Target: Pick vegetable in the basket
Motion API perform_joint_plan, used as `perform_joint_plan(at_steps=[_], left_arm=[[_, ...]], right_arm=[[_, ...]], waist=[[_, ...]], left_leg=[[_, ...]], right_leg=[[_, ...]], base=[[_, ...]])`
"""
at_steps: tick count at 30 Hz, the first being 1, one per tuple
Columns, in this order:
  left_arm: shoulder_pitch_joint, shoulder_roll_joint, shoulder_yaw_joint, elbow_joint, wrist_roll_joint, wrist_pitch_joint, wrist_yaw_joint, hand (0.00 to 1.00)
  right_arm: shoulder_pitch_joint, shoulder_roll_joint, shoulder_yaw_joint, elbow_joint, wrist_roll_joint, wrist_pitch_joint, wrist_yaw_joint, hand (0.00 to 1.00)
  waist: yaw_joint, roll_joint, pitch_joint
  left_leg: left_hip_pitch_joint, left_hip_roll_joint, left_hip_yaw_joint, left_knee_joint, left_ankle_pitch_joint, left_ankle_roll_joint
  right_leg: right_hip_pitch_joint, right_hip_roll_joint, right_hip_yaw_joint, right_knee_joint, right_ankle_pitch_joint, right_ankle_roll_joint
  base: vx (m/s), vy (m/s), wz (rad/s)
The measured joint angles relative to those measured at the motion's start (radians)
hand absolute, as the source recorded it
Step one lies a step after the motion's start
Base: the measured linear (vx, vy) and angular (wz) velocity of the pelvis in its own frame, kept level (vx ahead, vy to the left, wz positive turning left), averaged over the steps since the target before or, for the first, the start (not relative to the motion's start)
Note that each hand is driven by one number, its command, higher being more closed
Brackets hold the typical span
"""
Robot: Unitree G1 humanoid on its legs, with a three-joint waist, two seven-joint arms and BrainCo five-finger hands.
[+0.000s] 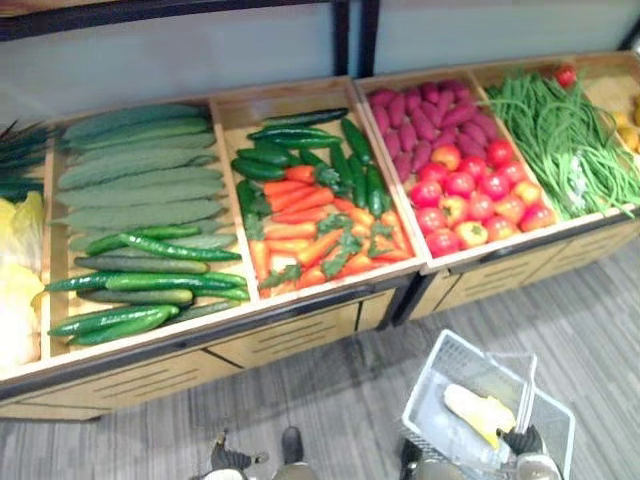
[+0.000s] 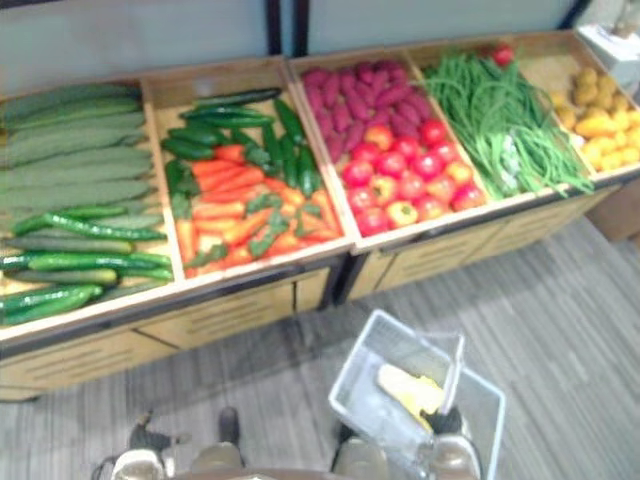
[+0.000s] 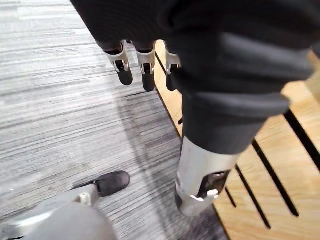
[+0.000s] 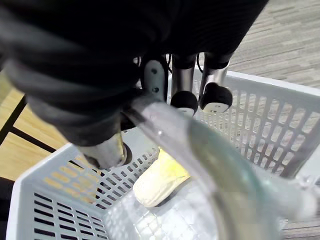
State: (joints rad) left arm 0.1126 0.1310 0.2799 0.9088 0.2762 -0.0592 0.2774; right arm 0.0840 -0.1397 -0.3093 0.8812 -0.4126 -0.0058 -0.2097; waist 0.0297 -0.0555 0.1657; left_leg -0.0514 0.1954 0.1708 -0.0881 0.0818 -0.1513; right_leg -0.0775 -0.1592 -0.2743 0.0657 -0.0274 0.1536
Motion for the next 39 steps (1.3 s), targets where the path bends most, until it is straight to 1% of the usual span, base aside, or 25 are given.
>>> perform_joint_plan(at_steps=[1,3,4,6,8,9,10,13,14,16,17,19,21,22,23,24,25,26,28,30,32,34,35,38,39], left_arm=[[0.002,0.002,0.036,0.005,-0.001,0.003,0.016,0.00],[0.004,0.005,0.127,0.030,-0.028,0.008,0.039,0.00],[0.004,0.007,0.157,0.037,-0.039,0.014,0.048,0.00],[0.008,0.011,0.290,0.063,-0.055,0.030,0.077,0.00],[0.009,0.020,0.344,0.078,-0.073,0.037,0.082,0.00],[0.009,0.043,0.478,0.102,-0.078,0.057,0.096,0.00],[0.007,0.066,0.558,0.117,-0.079,0.066,0.108,0.00],[0.006,0.151,0.742,0.139,-0.082,0.094,0.142,0.00],[0.006,0.183,0.788,0.147,-0.108,0.096,0.157,0.00],[0.005,0.211,0.828,0.147,-0.118,0.106,0.178,0.00],[0.003,0.232,0.841,0.145,-0.118,0.113,0.205,0.00],[-0.019,0.235,0.863,0.119,-0.119,0.119,0.243,0.00],[-0.039,0.233,0.850,0.009,-0.127,0.136,0.295,0.00],[-0.036,0.229,0.800,-0.133,-0.121,0.140,0.338,0.00],[-0.027,0.230,0.725,-0.343,-0.089,0.144,0.380,0.00],[-0.025,0.230,0.686,-0.467,-0.035,0.141,0.405,0.00],[-0.028,0.230,0.666,-0.532,0.002,0.140,0.423,0.00],[-0.029,0.229,0.636,-0.645,0.068,0.134,0.447,0.00],[-0.029,0.223,0.599,-0.756,0.126,0.134,0.468,0.00],[-0.030,0.224,0.518,-0.884,0.226,0.121,0.476,0.00],[-0.030,0.225,0.471,-0.937,0.265,0.105,0.472,0.00],[-0.029,0.238,0.389,-1.017,0.338,0.073,0.456,0.00],[-0.029,0.248,0.362,-1.032,0.348,0.061,0.450,0.00],[-0.028,0.340,0.220,-1.094,0.401,0.011,0.398,0.00],[-0.028,0.360,0.195,-1.101,0.406,-0.004,0.385,0.00]], right_arm=[[0.004,0.000,-0.003,0.006,0.000,-0.001,0.000,1.00],[-0.006,-0.001,-0.016,0.032,0.000,-0.013,-0.002,1.00],[-0.005,-0.001,-0.027,0.041,0.000,-0.017,-0.002,1.00],[-0.006,-0.008,-0.077,0.065,-0.001,-0.020,-0.003,1.00],[-0.006,-0.013,-0.087,0.079,-0.001,-0.020,-0.003,1.00],[-0.003,-0.023,-0.099,0.093,-0.002,-0.020,-0.002,1.00],[-0.004,-0.034,-0.109,0.108,-0.002,-0.022,-0.001,1.00],[0.004,-0.067,-0.117,0.137,-0.002,-0.023,0.000,1.00],[0.009,-0.072,-0.117,0.152,-0.002,-0.026,0.001,1.00],[0.018,-0.072,-0.112,0.157,-0.003,-0.028,0.001,1.00],[0.024,-0.073,-0.105,0.157,-0.006,-0.030,0.002,1.00],[0.030,-0.073,-0.096,0.157,-0.012,-0.032,0.001,1.00],[0.039,-0.072,-0.081,0.158,-0.012,-0.035,0.001,1.00],[0.044,-0.071,-0.074,0.158,-0.012,-0.041,0.001,1.00],[0.059,-0.069,-0.074,0.158,-0.012,-0.050,-0.001,1.00],[0.068,-0.069,-0.074,0.157,-0.011,-0.053,-0.003,1.00],[0.068,-0.069,-0.075,0.157,-0.010,-0.053,-0.004,1.00],[0.067,-0.068,-0.074,0.156,-0.010,-0.057,-0.004,1.00],[0.062,-0.066,-0.074,0.156,-0.009,-0.066,-0.004,1.00],[0.057,-0.064,-0.075,0.156,0.000,-0.070,-0.004,1.00],[0.057,-0.064,-0.074,0.158,0.000,-0.069,0.000,1.00],[0.056,-0.064,-0.074,0.157,-0.001,-0.069,0.001,1.00],[0.056,-0.064,-0.074,0.157,-0.001,-0.069,0.001,1.00],[0.054,-0.067,-0.073,0.155,-0.001,-0.074,0.002,1.00],[0.054,-0.067,-0.073,0.154,-0.001,-0.075,0.002,1.00]], waist=[[0.002,-0.005,-0.003],[0.001,0.000,-0.005],[0.001,0.005,-0.007],[0.003,0.019,-0.015],[0.003,0.024,-0.018],[0.002,0.035,-0.029],[0.001,0.041,-0.033],[0.001,0.054,-0.043],[0.002,0.055,-0.050],[0.003,0.055,-0.067],[0.004,0.054,-0.079],[0.005,0.054,-0.082],[0.007,0.049,-0.087],[0.015,0.044,-0.091],[0.029,0.042,-0.098],[0.030,0.038,-0.105],[0.033,0.037,-0.105],[0.033,0.038,-0.105],[0.034,0.035,-0.111],[0.037,0.053,-0.113],[0.036,0.062,-0.113],[0.036,0.066,-0.112],[0.036,0.066,-0.112],[0.030,0.062,-0.109],[0.029,0.061,-0.109]], left_leg=[[0.001,-0.005,0.000,-0.002,0.000,0.000],[0.008,-0.016,-0.014,-0.003,0.000,0.001],[0.009,-0.018,-0.018,-0.003,0.000,0.001],[0.026,-0.028,-0.019,-0.005,0.000,0.001],[0.034,-0.030,-0.018,-0.005,-0.001,0.001],[0.040,-0.030,-0.018,-0.005,-0.005,0.002],[0.040,-0.029,-0.018,-0.005,-0.005,0.002],[0.053,-0.027,-0.018,-0.006,-0.010,0.003],[0.061,-0.026,-0.018,-0.006,-0.017,0.005],[0.063,-0.027,-0.017,-0.006,-0.018,0.006],[0.063,-0.029,-0.016,-0.006,-0.021,0.007],[0.062,-0.030,-0.016,-0.006,-0.021,0.008],[0.055,-0.028,-0.019,-0.006,-0.020,0.009],[0.051,-0.027,-0.022,-0.006,-0.020,0.009],[0.042,-0.028,-0.035,-0.006,-0.019,0.010],[0.033,-0.031,-0.048,-0.006,-0.015,0.012],[0.032,-0.032,-0.050,-0.006,-0.011,0.010],[0.033,-0.035,-0.049,-0.006,-0.011,0.010],[0.032,-0.037,-0.050,-0.006,-0.011,0.010],[0.031,-0.038,-0.050,-0.006,-0.010,0.010],[0.031,-0.037,-0.049,-0.006,-0.010,0.010],[0.029,-0.035,-0.048,-0.006,-0.010,0.010],[0.029,-0.035,-0.047,-0.006,-0.010,0.010],[0.026,-0.034,-0.043,-0.006,-0.011,0.009],[0.025,-0.034,-0.041,-0.006,-0.011,0.009]], right_leg=[[0.003,-0.003,-0.001,-0.009,0.001,0.001],[0.028,-0.010,-0.009,-0.024,0.006,0.001],[0.036,-0.012,-0.016,-0.030,0.006,0.002],[0.063,-0.020,-0.021,-0.038,0.008,0.005],[0.074,-0.021,-0.022,-0.046,0.008,0.005],[0.083,-0.019,-0.023,-0.051,0.008,0.005],[0.083,-0.018,-0.023,-0.052,0.008,0.005],[0.095,-0.016,-0.022,-0.052,0.008,0.005],[0.101,-0.016,-0.022,-0.052,0.008,0.005],[0.102,-0.017,-0.021,-0.055,0.008,0.005],[0.102,-0.018,-0.020,-0.064,0.009,0.005],[0.102,-0.018,-0.021,-0.064,0.009,0.003],[0.098,-0.017,-0.027,-0.065,0.006,-0.002],[0.098,-0.017,-0.034,-0.065,0.005,-0.003],[0.099,-0.016,-0.045,-0.065,0.004,-0.003],[0.099,-0.017,-0.054,-0.066,0.005,-0.003],[0.100,-0.018,-0.057,-0.065,0.005,-0.004],[0.100,-0.021,-0.055,-0.065,0.006,-0.004],[0.100,-0.022,-0.051,-0.066,0.012,0.006],[0.100,-0.022,-0.049,-0.066,0.016,0.007],[0.100,-0.021,-0.048,-0.067,0.016,0.007],[0.099,-0.018,-0.046,-0.068,0.016,0.007],[0.098,-0.018,-0.046,-0.069,0.016,0.007],[0.090,-0.017,-0.040,-0.067,0.016,0.007],[0.086,-0.017,-0.036,-0.065,0.016,0.007]], base=[[0.07,0.047,0.11],[0.07,0.035,0.15],[0.06,0.024,0.20],[0.09,0.035,0.13],[0.06,0.020,0.03],[0.03,0.007,-0.02],[0.00,0.000,0.00],[0.00,0.000,0.00],[-0.03,0.024,-0.01],[-0.05,0.027,-0.02],[-0.04,0.026,-0.04],[-0.04,0.020,0.00],[-0.05,0.015,0.08],[-0.02,0.002,0.16],[0.01,0.000,0.26],[0.02,0.003,0.25],[0.03,0.017,0.15],[0.00,0.000,0.00],[0.04,0.024,-0.03],[0.05,0.019,-0.01],[0.00,0.000,0.00],[0.00,0.000,0.00],[0.00,0.000,0.00],[-0.01,0.017,-0.05],[-0.02,0.022,-0.11]])
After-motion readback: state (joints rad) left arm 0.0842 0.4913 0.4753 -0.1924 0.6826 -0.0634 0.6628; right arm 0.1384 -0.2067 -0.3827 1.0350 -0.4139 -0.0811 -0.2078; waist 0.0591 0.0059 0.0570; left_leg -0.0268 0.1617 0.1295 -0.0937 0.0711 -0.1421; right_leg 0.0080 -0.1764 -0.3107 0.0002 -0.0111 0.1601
